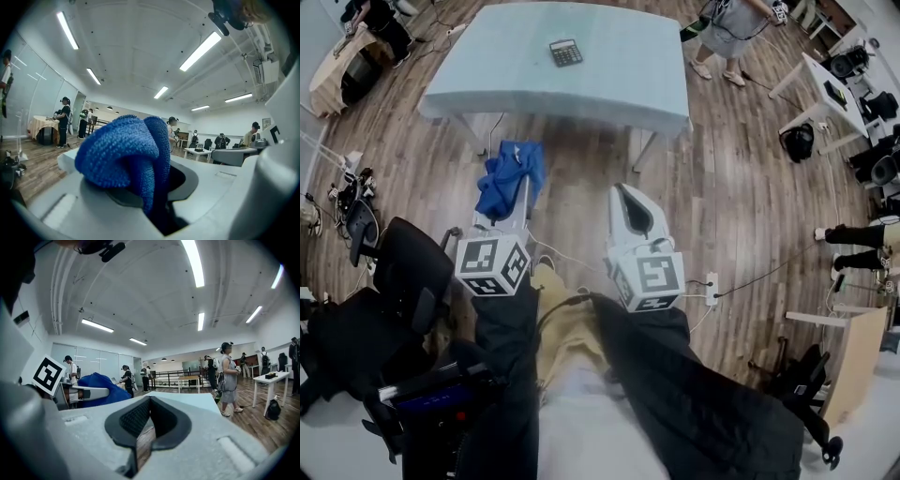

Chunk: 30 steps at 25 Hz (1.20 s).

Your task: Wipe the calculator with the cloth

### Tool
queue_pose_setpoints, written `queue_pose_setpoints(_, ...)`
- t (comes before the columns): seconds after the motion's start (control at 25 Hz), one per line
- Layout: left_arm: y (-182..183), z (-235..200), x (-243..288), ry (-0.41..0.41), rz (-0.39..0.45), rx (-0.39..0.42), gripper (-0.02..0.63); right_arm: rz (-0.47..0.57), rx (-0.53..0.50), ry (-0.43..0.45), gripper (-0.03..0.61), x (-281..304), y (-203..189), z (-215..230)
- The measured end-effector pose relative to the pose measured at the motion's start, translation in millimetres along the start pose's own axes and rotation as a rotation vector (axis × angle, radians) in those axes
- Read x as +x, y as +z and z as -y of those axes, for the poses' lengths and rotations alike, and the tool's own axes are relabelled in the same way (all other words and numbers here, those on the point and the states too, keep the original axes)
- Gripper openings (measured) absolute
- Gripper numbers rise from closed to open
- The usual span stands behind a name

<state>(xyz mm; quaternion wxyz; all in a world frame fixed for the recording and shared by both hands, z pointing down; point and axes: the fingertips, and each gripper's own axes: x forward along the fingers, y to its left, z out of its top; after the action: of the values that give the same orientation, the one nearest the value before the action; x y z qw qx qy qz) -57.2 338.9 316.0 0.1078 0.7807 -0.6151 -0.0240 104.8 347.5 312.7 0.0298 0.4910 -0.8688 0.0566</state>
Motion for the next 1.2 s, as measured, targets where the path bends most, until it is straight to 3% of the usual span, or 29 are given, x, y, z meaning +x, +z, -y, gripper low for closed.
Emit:
queue_pose_setpoints(0.48,-7,-32,50,0.01,0.02,-0.009,0.071,-0.031,-0.016,0.006,0.0,48,-22,14)
queue_pose_setpoints(0.76,10,-62,120,0.002,0.041,-0.006,0.071,-0.028,-0.029,0.0,0.0,121,-11,40)
queue_pose_setpoints(1.2,17,-134,245,-0.02,-0.028,-0.023,0.069,-0.058,-0.004,-0.019,0.0,259,-4,71)
